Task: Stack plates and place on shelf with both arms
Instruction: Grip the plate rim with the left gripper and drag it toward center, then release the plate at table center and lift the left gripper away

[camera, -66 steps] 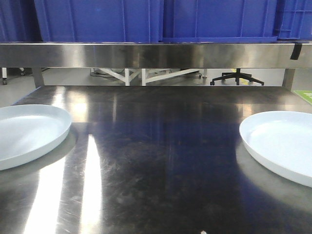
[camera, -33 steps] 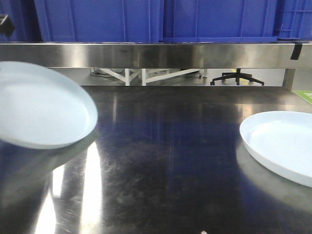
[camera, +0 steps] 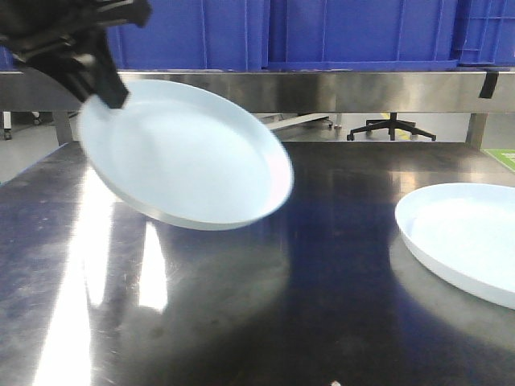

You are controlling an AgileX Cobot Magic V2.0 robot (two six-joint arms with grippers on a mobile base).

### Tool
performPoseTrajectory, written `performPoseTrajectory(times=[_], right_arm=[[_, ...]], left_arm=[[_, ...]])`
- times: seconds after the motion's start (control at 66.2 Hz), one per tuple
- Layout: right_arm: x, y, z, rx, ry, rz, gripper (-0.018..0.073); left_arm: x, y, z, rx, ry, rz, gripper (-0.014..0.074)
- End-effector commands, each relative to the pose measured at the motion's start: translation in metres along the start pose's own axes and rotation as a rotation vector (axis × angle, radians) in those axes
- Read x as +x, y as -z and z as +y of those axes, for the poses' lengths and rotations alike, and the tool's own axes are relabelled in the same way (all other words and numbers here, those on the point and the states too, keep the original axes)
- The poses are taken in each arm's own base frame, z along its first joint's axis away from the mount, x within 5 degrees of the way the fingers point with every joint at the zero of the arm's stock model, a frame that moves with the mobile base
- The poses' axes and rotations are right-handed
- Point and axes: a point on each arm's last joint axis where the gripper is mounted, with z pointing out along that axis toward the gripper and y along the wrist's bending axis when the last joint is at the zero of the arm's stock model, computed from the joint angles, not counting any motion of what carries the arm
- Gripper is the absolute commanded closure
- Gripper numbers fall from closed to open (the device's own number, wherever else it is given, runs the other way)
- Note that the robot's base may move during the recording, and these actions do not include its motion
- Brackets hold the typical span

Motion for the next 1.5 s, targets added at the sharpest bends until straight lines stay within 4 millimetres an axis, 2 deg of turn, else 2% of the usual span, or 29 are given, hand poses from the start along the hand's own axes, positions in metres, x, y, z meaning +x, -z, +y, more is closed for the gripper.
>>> performPoseTrajectory(times=[0.0, 0.181, 0.665, 0.921, 1.012, 1.103, 1.178, 1.374, 1.48], right_arm=[[-0.017, 0.009, 0.002, -0.006, 0.008, -0.106, 0.0041], [-0.017, 0.009, 0.002, -0.006, 0.008, -0.105, 0.0041], [-0.017, 0.009, 0.002, -0.006, 0.008, -0.105, 0.0041], [-0.017, 0.009, 0.002, -0.006, 0.008, -0.105, 0.0041], [-0.017, 0.009, 0.002, -0.006, 0.008, -0.105, 0.0041], [-0.017, 0.009, 0.002, -0.006, 0.008, -0.105, 0.0041], [-0.017, 0.009, 0.002, -0.006, 0.008, -0.105, 0.0041], [-0.017, 0.009, 0.002, -0.006, 0.008, -0.105, 0.0041], [-0.017, 0.009, 0.002, -0.006, 0.008, -0.105, 0.0041]], left_arm=[[-0.016, 0.011, -0.016, 0.061, 0.005, -0.121, 0.0498], [-0.011, -0.011, -0.029, 0.077, -0.023, -0.080, 0.0498], [-0.001, -0.056, -0.026, 0.048, -0.027, 0.020, 0.0498], [-0.001, -0.057, -0.026, 0.046, -0.032, 0.015, 0.0474], [0.000, -0.057, -0.025, 0.038, -0.042, 0.021, 0.0377], [0.000, -0.057, -0.025, 0.033, -0.051, 0.022, 0.0204], [0.000, -0.057, -0.025, 0.033, -0.051, 0.024, 0.0143], [-0.009, -0.048, -0.027, 0.035, -0.053, 0.030, 0.0148], [-0.024, -0.032, -0.031, 0.038, -0.062, 0.002, 0.0240]])
